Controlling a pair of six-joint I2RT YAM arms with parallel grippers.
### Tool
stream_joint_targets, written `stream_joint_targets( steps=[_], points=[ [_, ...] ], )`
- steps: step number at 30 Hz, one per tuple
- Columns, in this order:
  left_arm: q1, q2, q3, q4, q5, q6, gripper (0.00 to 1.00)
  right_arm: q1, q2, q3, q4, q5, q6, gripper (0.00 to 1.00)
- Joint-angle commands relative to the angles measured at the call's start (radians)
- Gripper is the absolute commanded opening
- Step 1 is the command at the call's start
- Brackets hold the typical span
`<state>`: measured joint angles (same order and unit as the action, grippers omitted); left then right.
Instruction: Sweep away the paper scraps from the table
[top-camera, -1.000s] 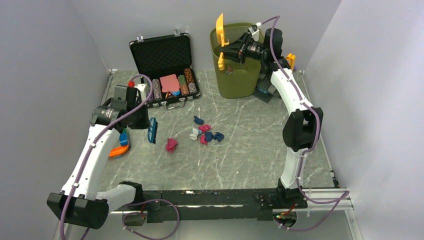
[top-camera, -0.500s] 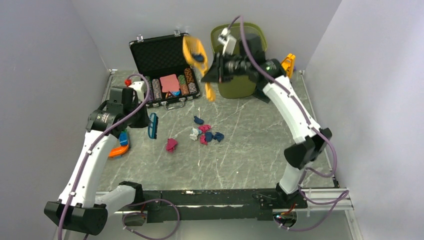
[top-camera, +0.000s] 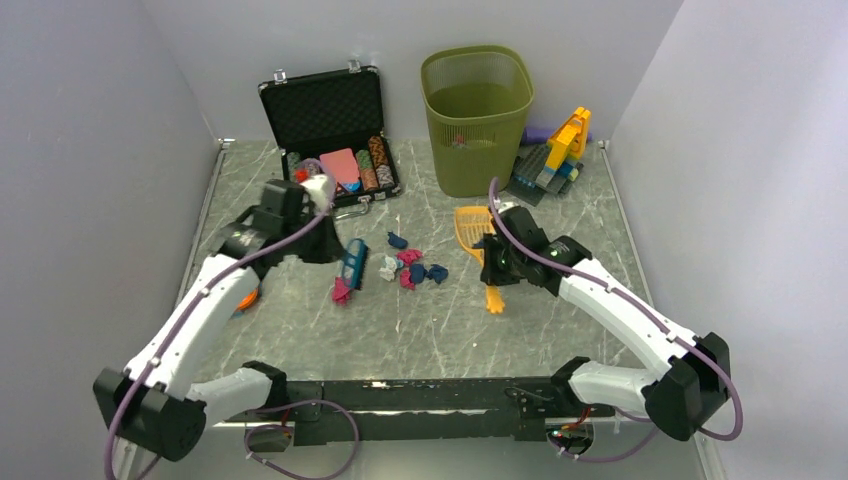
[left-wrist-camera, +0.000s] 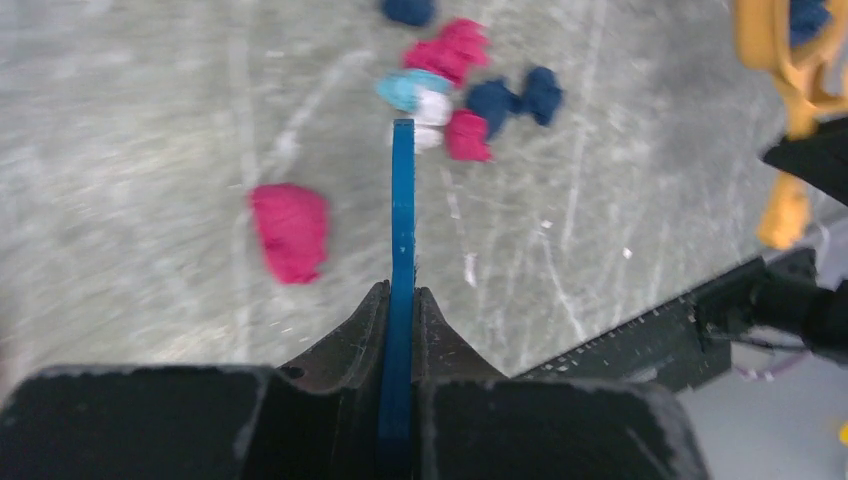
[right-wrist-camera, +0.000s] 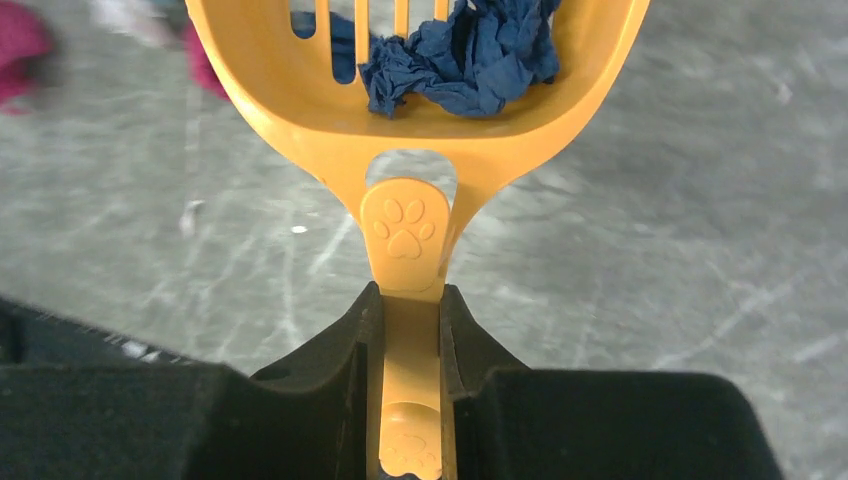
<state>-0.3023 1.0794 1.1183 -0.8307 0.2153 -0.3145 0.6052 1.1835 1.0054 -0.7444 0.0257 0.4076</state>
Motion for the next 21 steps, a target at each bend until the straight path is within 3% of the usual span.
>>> stream_joint_targets(
  steps=[1,7,14,18,21],
  points=[
    [-0.208,0.13,0.001,0.234,0.038,-0.147,0.0,-0.002,-0.034,-0.106,0.058,0.252,0.138,0.0],
    [-0.376,0.435,0.16,0.344,0.054,-0.202,0.0,-0.002,-0.064,-0.191,0.081,0.302,0.239,0.0],
    [-0.395,0.699,0.268,0.507,0.102,-0.264,0.0,-0.002,-0.094,-0.214,0.081,0.297,0.233,0.0],
    [-0.384,0.767,0.319,0.381,-0.023,-0.3,0.0,-0.001,-0.062,-0.222,0.086,0.282,0.217,0.0],
    [-0.358,0.733,0.267,0.315,-0.13,-0.319,0.0,0.002,-0.005,-0.235,0.123,0.254,0.211,0.0]
  ],
)
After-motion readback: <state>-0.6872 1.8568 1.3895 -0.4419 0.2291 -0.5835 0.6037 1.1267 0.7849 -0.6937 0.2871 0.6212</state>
